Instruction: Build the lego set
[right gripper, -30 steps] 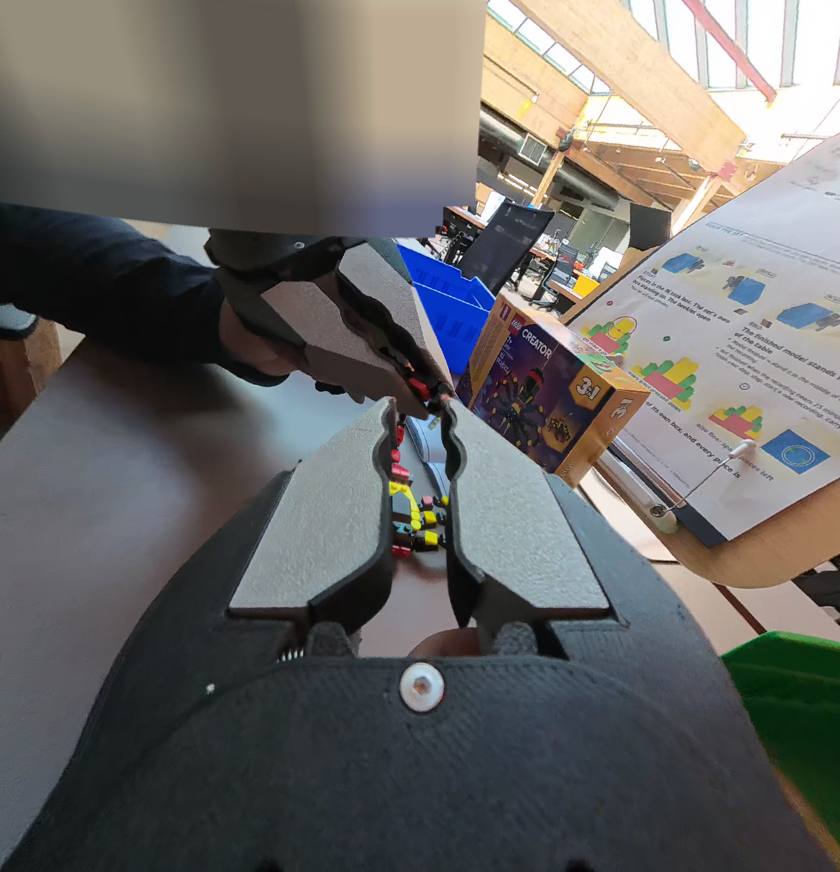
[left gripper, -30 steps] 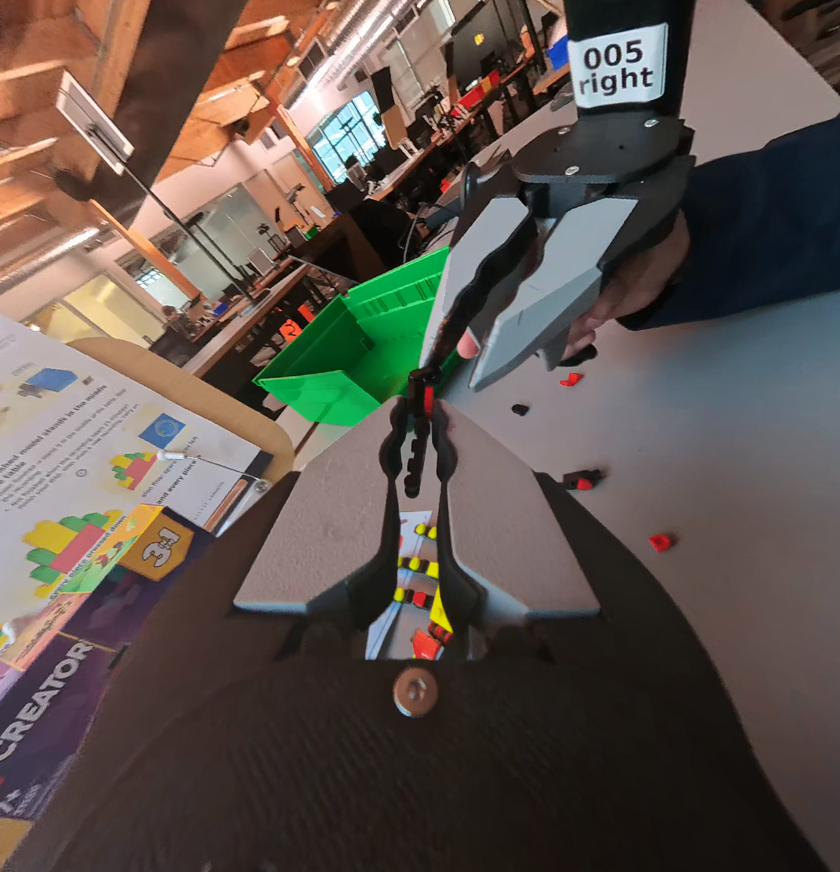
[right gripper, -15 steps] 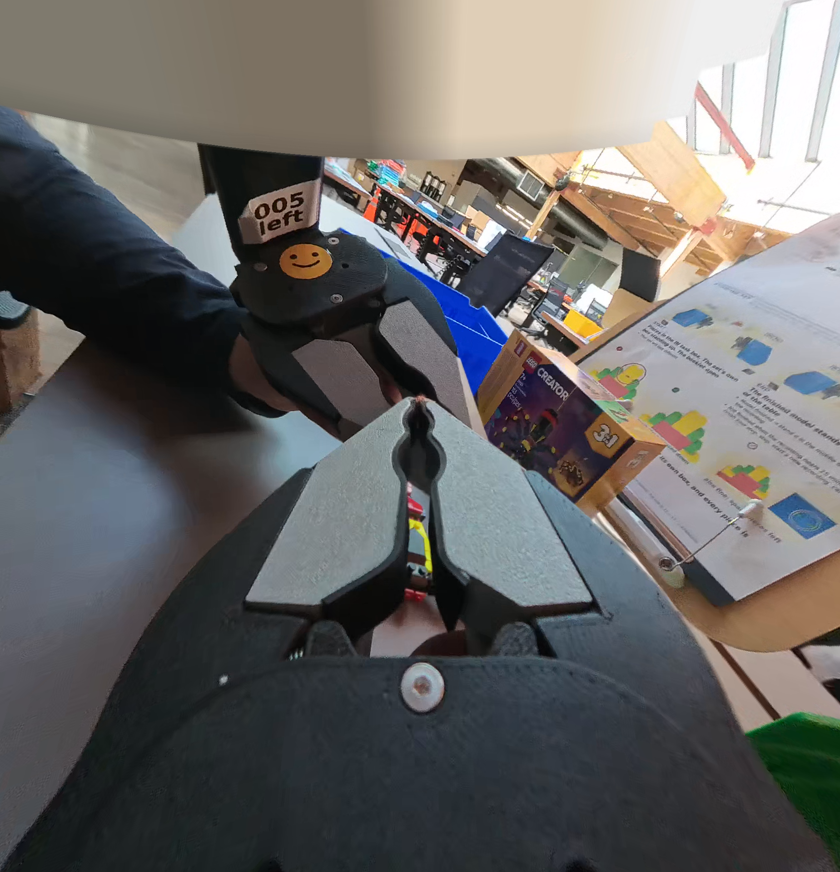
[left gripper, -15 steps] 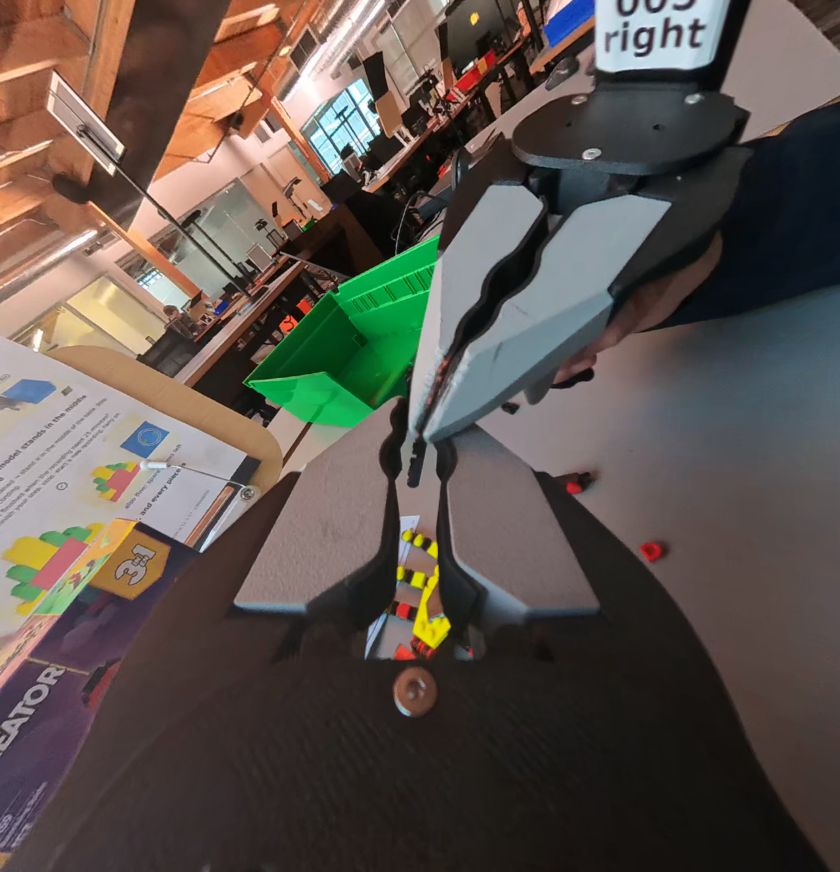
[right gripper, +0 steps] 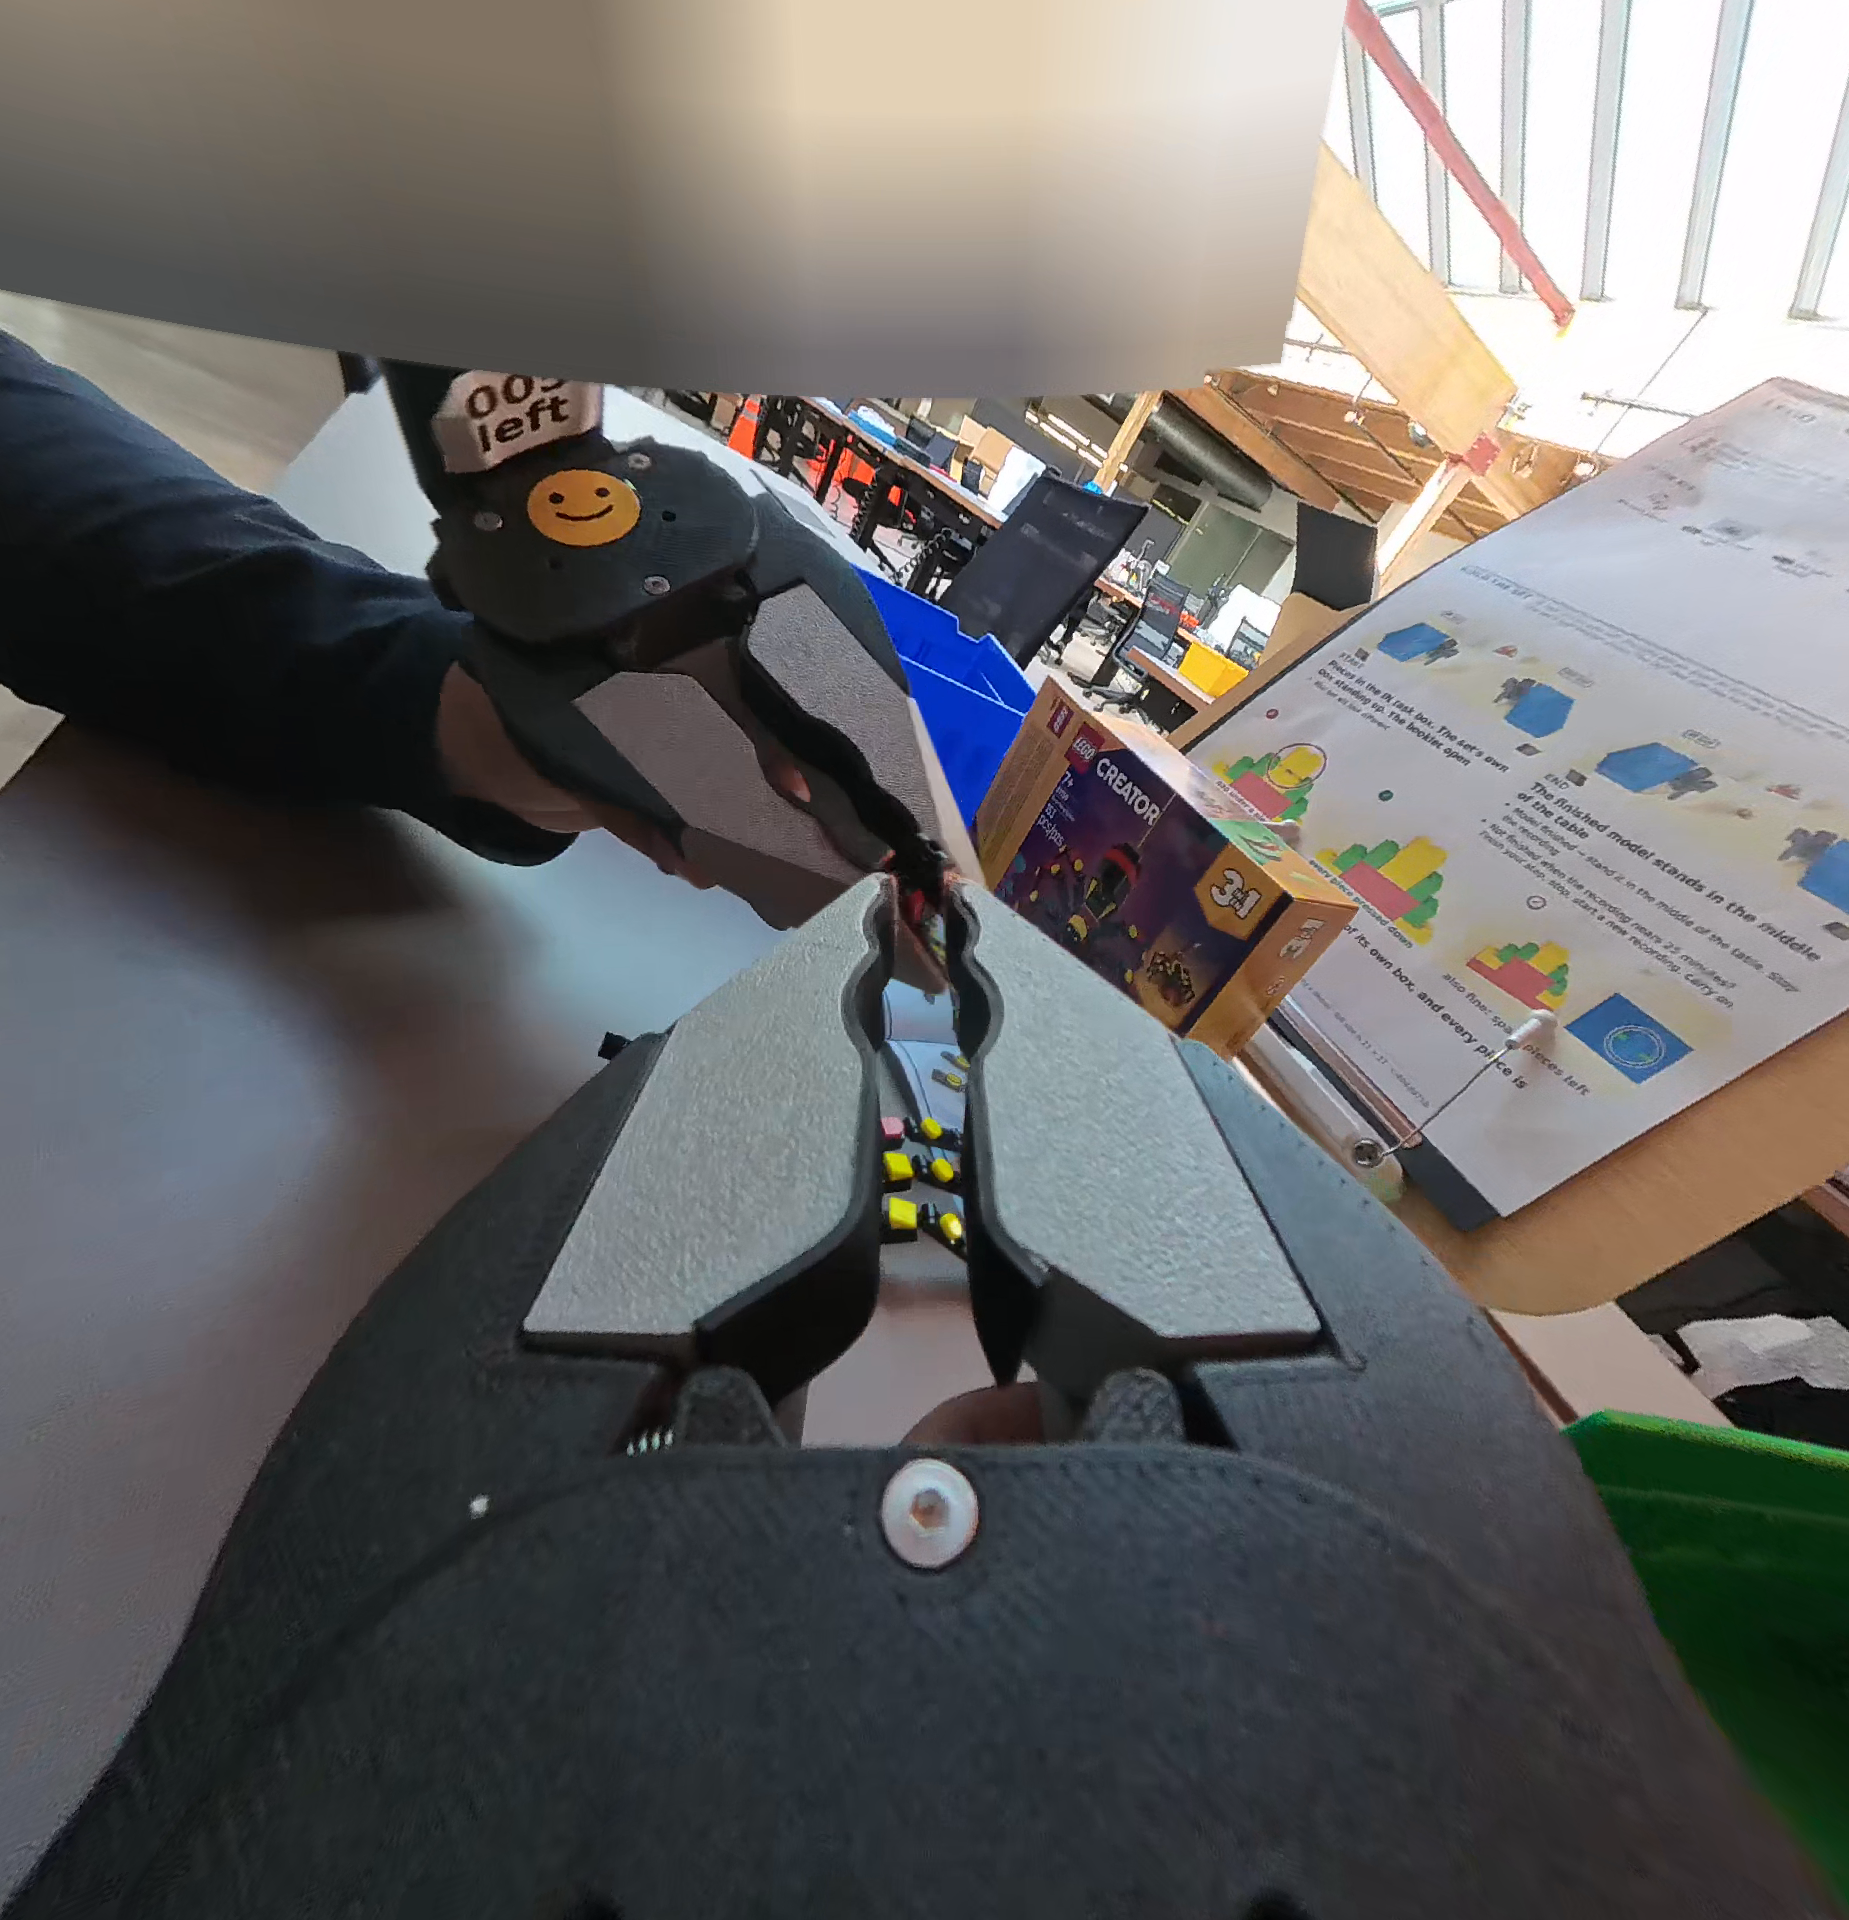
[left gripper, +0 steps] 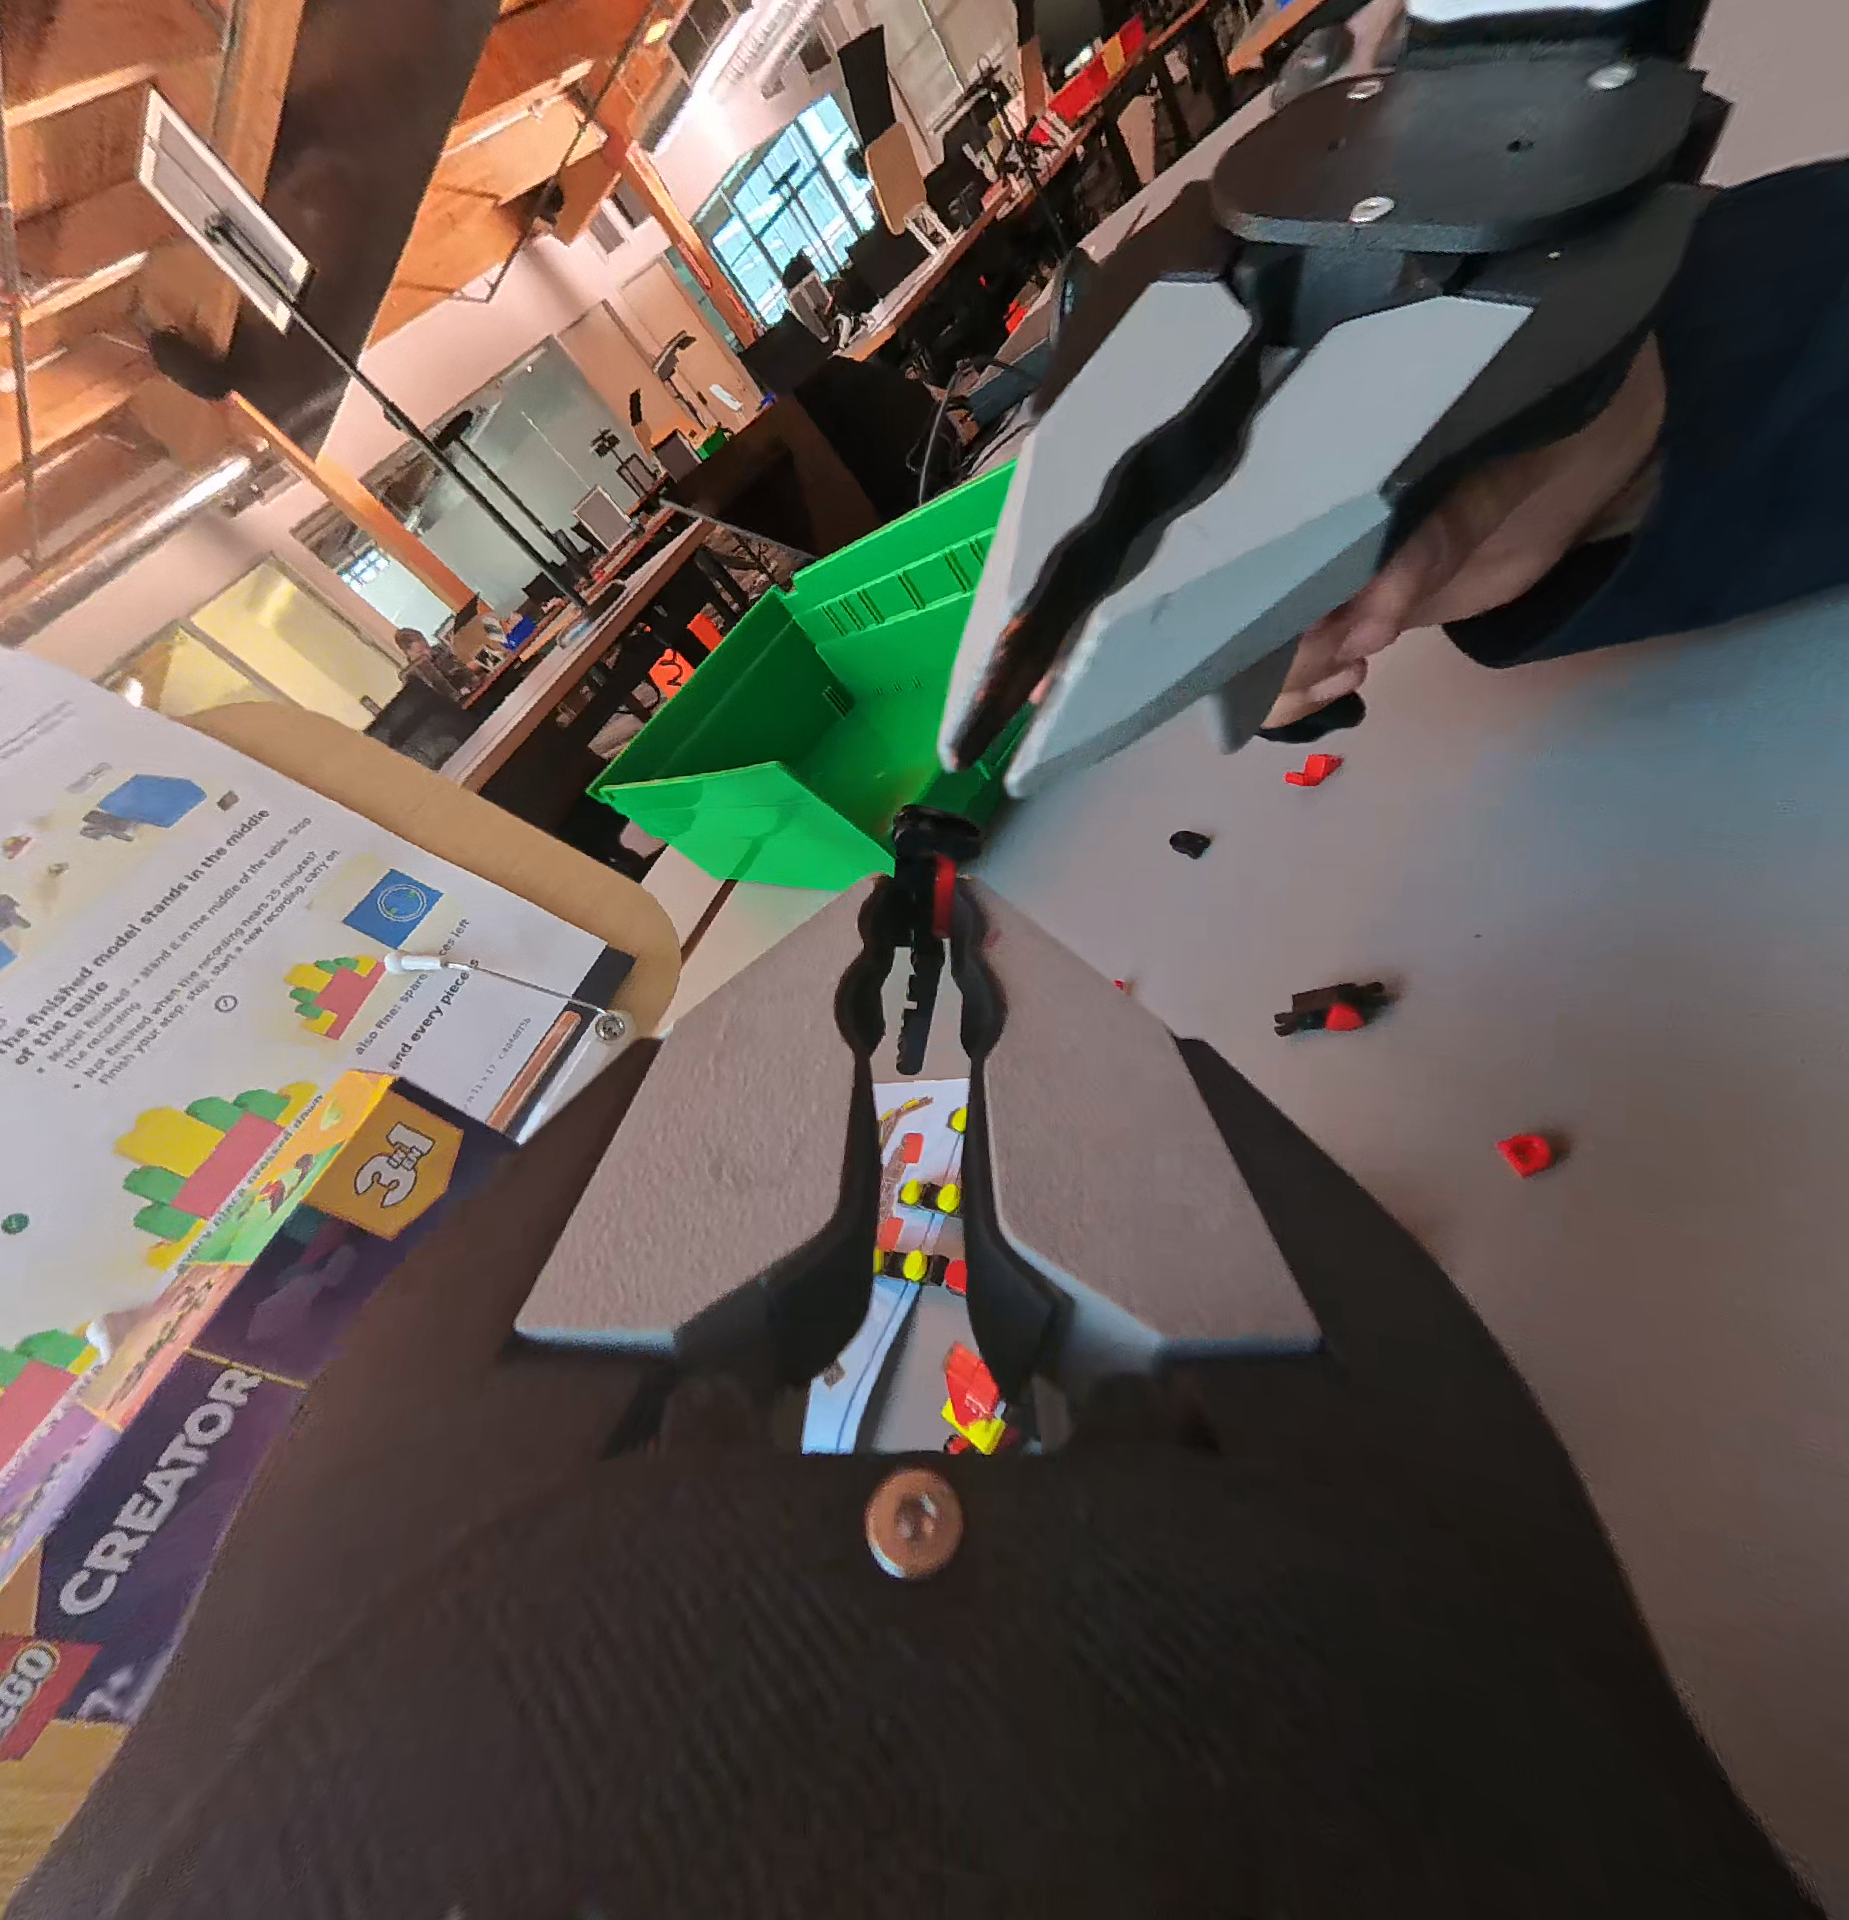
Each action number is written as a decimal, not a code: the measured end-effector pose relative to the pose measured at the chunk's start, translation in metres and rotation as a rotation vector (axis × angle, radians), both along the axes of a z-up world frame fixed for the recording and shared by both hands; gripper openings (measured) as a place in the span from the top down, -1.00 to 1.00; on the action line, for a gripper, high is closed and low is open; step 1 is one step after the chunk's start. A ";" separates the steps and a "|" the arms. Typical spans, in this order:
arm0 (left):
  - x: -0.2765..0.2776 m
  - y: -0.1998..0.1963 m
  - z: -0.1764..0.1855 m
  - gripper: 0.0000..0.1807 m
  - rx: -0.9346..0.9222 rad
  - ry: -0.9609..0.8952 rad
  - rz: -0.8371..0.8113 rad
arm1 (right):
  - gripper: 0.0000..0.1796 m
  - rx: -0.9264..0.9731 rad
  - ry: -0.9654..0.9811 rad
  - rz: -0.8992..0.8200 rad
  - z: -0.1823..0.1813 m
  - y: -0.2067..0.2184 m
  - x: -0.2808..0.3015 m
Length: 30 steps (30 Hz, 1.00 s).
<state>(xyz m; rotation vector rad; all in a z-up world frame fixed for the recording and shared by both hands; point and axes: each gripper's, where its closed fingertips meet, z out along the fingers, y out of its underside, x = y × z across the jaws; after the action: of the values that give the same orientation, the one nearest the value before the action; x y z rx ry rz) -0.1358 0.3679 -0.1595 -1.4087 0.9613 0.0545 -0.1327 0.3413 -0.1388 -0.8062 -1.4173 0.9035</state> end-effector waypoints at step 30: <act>0.035 -0.035 -0.023 0.93 -0.017 0.185 -0.270 | 0.85 -0.082 -0.098 0.320 -0.021 -0.034 0.016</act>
<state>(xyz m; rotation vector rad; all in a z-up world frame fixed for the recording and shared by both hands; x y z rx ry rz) -0.1009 0.3331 -0.1822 -1.2935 1.3015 -0.0256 -0.1171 0.3069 -0.1598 -0.7024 -1.6337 1.1854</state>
